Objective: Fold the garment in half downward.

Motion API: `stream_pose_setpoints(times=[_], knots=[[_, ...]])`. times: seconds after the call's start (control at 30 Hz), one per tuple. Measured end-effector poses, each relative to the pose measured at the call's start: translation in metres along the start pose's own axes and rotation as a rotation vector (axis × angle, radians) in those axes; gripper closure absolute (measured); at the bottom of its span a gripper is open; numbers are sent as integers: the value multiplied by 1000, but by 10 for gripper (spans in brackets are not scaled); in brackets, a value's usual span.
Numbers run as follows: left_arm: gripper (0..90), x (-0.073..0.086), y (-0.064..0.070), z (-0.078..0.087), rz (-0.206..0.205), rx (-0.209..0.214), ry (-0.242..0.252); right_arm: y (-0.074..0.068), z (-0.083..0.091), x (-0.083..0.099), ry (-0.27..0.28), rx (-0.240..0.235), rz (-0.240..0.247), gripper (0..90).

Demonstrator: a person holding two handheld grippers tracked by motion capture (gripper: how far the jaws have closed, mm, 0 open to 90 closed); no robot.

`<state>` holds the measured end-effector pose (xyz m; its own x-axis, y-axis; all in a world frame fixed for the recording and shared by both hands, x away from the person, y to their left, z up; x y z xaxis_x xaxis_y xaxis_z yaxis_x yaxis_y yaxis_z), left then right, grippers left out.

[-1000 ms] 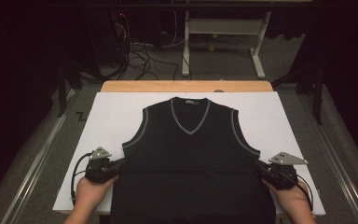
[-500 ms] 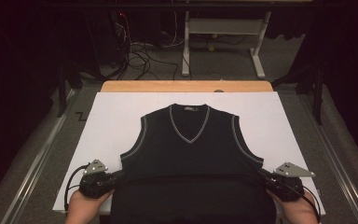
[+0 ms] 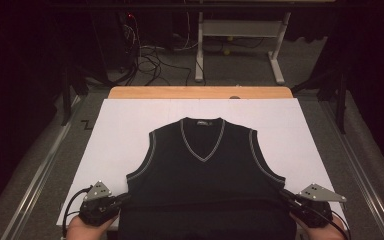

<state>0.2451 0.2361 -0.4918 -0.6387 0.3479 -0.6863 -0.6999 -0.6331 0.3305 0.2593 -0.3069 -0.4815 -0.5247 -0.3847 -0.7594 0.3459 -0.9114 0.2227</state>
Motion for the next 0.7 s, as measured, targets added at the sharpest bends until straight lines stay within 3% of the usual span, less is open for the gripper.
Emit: stream_pose_setpoints(times=[0.7], knots=[[781,11,6,4,5,11,-1,-6,16,10,11,-10,4,844]])
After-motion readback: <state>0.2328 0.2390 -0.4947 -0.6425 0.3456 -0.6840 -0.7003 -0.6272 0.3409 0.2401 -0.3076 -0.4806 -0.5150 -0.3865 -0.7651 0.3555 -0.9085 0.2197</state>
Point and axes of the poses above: each handheld gripper's, and its own axes: z roughly backward along the jaws, x roughly out of its underside, y roughly to its right, the point moved 3 cm from there along -z, roughly forward along the jaws, and after that the axes turned 14 degrees about x, right-handed, at the moved point
